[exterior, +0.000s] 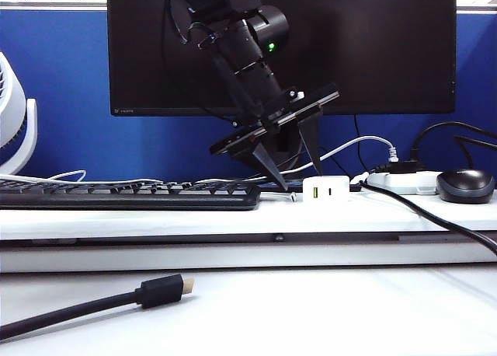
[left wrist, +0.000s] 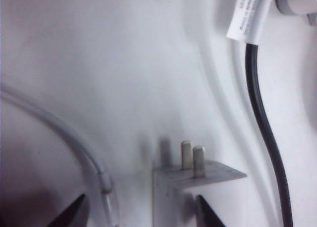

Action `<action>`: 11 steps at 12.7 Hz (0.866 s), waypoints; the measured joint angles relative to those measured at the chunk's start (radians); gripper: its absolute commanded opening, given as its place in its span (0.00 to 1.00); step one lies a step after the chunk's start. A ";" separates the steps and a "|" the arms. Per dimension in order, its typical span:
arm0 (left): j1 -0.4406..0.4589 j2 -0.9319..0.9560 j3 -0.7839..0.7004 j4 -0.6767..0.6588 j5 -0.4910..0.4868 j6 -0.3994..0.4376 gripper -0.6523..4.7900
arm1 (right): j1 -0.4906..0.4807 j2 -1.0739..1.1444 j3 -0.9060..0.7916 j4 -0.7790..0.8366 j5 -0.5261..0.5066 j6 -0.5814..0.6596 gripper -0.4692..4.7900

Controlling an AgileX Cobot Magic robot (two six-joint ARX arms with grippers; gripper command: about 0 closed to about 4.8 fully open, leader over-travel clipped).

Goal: Pick up the Type-C charging cable and the charging base, insert one end of the Type-C charger into the corresponding slot on the base, and finally place the plugged-in charger back on the table.

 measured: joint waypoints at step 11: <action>-0.029 0.020 0.052 -0.094 -0.095 0.005 0.56 | 0.000 -0.004 0.000 0.000 0.000 0.000 0.09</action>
